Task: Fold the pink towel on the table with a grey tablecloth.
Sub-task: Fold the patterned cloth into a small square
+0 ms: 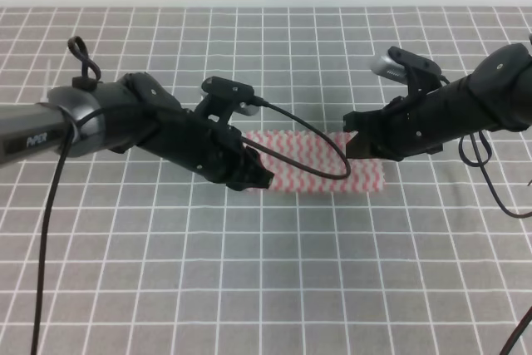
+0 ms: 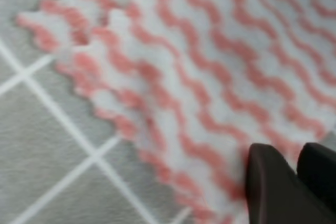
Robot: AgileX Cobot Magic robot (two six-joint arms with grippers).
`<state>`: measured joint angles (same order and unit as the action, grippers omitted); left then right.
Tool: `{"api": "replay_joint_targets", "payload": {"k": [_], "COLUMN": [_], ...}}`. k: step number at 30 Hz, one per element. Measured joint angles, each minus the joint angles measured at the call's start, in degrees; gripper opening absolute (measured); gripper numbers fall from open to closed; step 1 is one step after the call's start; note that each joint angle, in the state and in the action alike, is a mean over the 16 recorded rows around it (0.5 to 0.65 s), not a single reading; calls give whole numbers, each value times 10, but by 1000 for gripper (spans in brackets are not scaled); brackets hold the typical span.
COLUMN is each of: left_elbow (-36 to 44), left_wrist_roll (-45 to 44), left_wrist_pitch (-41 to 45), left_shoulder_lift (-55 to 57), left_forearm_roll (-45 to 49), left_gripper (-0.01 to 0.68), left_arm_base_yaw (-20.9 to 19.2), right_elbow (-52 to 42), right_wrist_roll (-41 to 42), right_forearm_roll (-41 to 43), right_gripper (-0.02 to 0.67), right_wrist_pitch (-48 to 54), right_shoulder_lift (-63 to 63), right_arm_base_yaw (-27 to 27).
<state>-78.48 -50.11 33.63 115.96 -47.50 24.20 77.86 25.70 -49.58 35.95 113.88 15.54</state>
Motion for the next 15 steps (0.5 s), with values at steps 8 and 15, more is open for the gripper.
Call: {"api": "replay_joint_targets", "payload": {"k": [8,15], "left_elbow": [0,-4], "left_wrist_roll": [6,6], "left_wrist_pitch": [-31,-45], "left_shoulder_lift": [4,0], "left_forearm_roll": [19,32], "left_gripper": [111,111], "left_arm_base_yaw": [-7,-9], "right_elbow": [0,0], "right_wrist_roll": [0,0], "right_forearm_roll": [-1,0], "right_gripper": [-15,-15], "right_wrist_pitch": [0,0], "right_shoulder_lift": [0,0], "right_arm_base_yaw": [0,0]}}
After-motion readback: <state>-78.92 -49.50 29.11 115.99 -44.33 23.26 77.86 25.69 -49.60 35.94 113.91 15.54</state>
